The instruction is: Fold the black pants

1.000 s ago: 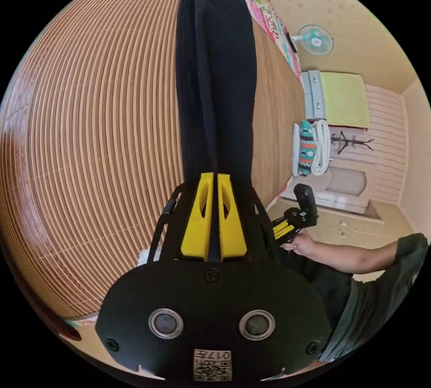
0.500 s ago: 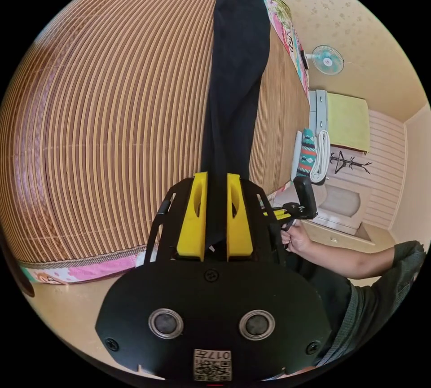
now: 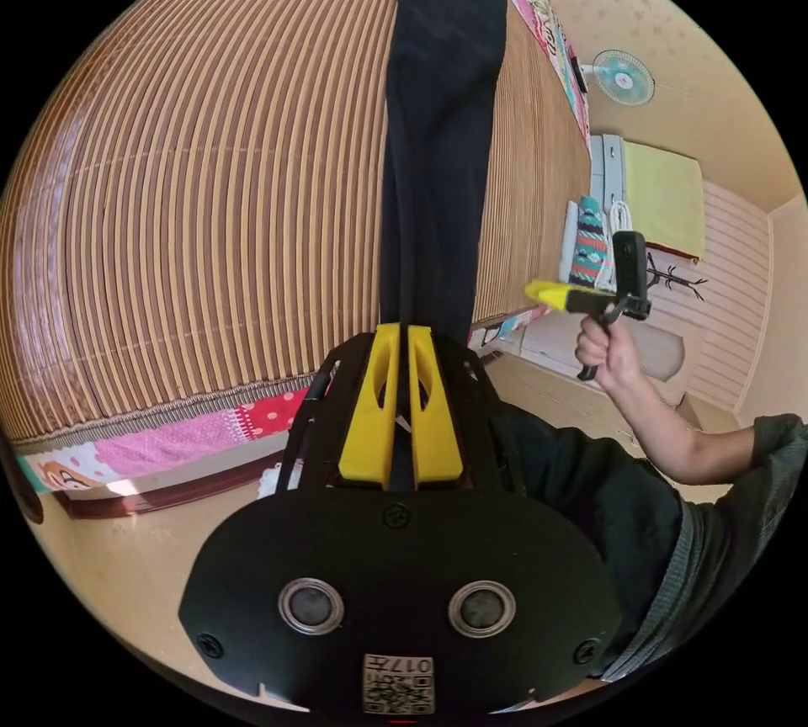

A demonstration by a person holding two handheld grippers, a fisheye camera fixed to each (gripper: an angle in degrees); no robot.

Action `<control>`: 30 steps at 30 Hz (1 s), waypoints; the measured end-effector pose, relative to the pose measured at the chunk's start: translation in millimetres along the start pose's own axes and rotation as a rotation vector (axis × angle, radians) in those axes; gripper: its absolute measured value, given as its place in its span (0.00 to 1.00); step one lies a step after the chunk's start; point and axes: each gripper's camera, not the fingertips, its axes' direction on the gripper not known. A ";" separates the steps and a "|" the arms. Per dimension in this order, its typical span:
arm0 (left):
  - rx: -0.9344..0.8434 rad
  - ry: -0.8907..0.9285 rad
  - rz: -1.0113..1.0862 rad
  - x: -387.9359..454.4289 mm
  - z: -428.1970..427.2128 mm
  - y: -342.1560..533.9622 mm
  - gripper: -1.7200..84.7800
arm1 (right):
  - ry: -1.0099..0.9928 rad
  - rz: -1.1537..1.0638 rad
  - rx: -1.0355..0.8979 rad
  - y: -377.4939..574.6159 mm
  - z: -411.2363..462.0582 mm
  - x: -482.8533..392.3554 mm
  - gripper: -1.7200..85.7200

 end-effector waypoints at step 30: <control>0.326 0.344 -0.070 -43.3 -61.2 -129.5 0.16 | -0.136 0.073 0.160 -98.1 -5.3 76.8 0.15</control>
